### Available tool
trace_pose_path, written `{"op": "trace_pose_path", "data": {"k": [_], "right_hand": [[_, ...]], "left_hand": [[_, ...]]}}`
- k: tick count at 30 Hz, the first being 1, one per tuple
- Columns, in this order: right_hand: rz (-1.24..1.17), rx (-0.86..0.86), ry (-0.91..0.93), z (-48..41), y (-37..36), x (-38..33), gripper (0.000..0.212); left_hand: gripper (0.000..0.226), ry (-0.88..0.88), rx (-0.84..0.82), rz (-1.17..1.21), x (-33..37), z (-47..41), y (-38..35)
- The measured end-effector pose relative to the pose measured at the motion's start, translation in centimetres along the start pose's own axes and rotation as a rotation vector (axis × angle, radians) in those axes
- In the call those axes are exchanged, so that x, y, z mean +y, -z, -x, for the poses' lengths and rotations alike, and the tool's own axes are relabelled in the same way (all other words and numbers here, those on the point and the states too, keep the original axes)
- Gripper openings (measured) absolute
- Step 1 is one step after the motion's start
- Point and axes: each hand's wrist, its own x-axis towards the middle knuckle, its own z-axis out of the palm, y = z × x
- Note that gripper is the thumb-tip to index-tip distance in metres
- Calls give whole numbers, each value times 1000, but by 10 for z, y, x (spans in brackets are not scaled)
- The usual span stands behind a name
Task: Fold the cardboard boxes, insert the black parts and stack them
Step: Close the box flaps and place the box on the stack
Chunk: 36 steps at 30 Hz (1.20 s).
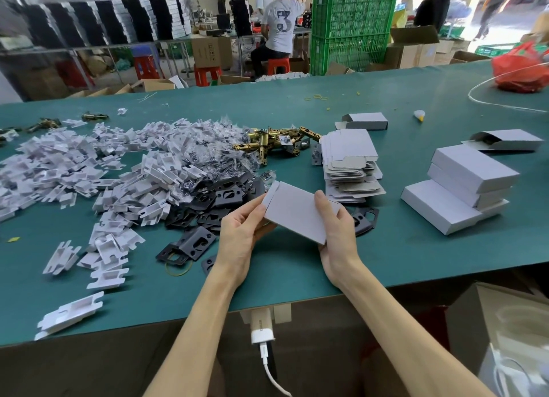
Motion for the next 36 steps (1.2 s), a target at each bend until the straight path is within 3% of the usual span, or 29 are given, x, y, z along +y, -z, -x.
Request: {"op": "trace_pose_path", "data": {"k": [4,10,16,25,29,36], "right_hand": [[18,-31,7,0,0,1,38],[101,-120,20,1,-1,3,43],[116,-144,35,1,-1,4,44],[82,-140,12,-2,2,6,43],[95,-140,5,-3,2,6,46],[75,-82,21,-4,2,7,38]], "left_hand": [[26,-22,41,-22,-2,-1,1],[6,-23,141,35,-3,-3,5],[6,-39,181,26,-6,-5,6],[19,-59,95,-145,-9,-6,5],[20,-117,137,-242,-11,-4,4],[24,-94,75,-219,-6,-1,2]]}}
